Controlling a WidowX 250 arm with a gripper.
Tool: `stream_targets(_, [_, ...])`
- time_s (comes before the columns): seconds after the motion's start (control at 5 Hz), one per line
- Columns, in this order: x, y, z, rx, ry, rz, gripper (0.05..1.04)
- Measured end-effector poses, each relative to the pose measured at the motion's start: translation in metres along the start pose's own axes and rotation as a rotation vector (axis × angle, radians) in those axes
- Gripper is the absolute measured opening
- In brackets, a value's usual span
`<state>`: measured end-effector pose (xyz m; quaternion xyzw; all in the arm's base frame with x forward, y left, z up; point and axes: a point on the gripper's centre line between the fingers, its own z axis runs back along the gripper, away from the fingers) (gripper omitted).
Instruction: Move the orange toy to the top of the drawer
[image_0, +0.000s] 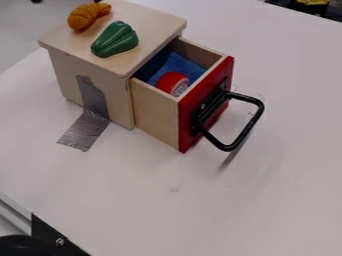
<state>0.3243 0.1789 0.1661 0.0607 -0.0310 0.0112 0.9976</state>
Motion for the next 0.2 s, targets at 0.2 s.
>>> stream_targets(0.2, [-0.0014,-0.0084,0.0156,0.016,0.001,0.006,0.998])
